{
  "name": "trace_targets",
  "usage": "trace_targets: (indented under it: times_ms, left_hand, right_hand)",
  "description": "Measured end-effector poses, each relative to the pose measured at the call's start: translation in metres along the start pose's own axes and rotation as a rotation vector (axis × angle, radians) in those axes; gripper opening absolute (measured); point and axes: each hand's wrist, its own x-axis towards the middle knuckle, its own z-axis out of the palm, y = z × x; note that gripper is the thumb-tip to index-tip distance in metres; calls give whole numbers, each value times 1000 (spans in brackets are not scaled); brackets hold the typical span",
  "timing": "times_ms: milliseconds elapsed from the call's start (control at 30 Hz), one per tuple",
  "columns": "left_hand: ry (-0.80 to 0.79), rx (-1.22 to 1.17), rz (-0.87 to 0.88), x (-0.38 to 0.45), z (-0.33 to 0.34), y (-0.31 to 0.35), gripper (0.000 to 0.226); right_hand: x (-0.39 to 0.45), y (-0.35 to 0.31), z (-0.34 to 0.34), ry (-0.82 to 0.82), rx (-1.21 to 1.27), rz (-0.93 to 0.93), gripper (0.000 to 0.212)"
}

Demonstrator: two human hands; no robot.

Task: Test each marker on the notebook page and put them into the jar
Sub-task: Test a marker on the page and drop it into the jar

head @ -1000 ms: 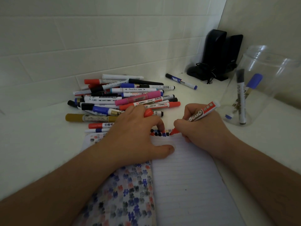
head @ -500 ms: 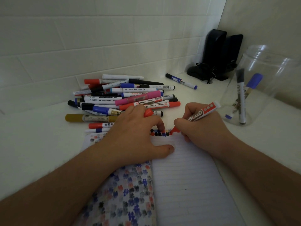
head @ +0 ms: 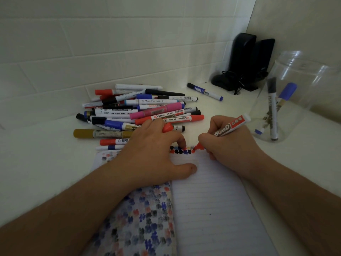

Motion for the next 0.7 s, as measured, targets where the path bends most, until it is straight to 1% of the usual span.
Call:
trace_targets:
  times_ms: [133,233,267,333,367,433,500,533,600,700]
  left_hand:
    - [-12,-5,-2,-1,-1,0,60]
    - [-5,-6,3,-2,-1,1,56]
    - [1,-12,6,-3,-1,1,51]
    - [52,-65,28,-5,0,1,32]
    - [101,-106,44,-5,0,1,26]
    - [195,-227,44,-3,-1,2,34]
    - [219,-400,-12,-1,-4,3,42]
    - [227,-482,-37,0,-5,3,43]
    - [264,-570,-47,0,-5,1,35]
    - [255,-595,-52,-1,-5,-2,24]
  right_hand:
    - [1,-1,-2,-60,-17,-8,32]
    - [1,-1,-2,-62,-15,-6,32]
    - [1,-1,-2,-49,-11,-16,30]
    - [1,-2,-5,10,36,-33,26]
    - [2,-2,-7,39,84,-31,23]
    - [4,-4,-14,54,207,-11,21]
    - [2,-6,-20,-2,382,14,20]
    - [2,-7,-22,-45,473,31,17]
    - [0,-9,-25,-107,624,87,12]
    - [0,-11,-29,-215,804,174,12]
